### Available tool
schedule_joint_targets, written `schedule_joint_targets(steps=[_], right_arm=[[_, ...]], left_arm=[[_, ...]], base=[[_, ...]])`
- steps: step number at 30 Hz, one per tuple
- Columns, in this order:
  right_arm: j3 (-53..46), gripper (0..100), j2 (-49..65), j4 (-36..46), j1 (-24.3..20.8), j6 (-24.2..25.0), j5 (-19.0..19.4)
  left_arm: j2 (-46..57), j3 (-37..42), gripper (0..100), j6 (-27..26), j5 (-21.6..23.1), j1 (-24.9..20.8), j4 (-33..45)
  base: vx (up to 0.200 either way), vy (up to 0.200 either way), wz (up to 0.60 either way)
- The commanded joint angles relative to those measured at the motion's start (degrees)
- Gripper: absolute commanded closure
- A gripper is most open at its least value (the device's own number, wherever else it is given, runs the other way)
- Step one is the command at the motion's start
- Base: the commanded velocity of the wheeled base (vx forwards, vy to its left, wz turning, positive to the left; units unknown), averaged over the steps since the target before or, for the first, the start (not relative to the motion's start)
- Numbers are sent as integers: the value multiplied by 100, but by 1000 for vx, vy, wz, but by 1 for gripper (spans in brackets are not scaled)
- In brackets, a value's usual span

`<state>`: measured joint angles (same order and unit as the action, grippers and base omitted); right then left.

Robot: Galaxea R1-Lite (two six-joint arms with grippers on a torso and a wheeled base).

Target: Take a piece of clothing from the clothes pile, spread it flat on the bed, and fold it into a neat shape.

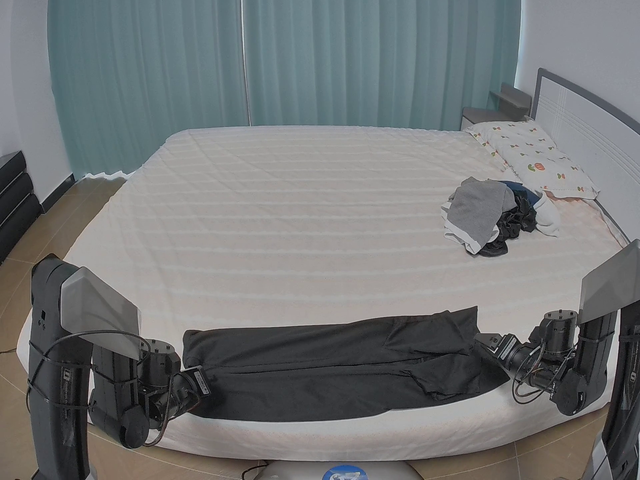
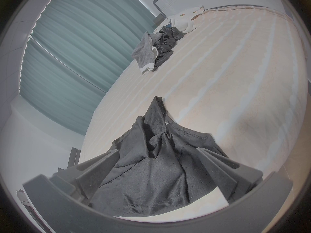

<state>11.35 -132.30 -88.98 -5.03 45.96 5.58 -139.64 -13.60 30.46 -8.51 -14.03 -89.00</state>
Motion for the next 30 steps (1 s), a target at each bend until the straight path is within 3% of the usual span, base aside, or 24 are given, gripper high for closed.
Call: schedule_joint_targets(steps=[1,28,30], right_arm=[[-1,0,20,-67,2,1,4],[-28,0,29,-67,2,10,13],[-28,0,20,-67,-6,10,13]], left_arm=[[-1,-37,100,3,-2,23,-21],[464,-204,100,74,-63,-3,59],[464,-213,100,65,-63,-3,59]], base=[[0,0,0],[0,0,0],[0,-200,0]])
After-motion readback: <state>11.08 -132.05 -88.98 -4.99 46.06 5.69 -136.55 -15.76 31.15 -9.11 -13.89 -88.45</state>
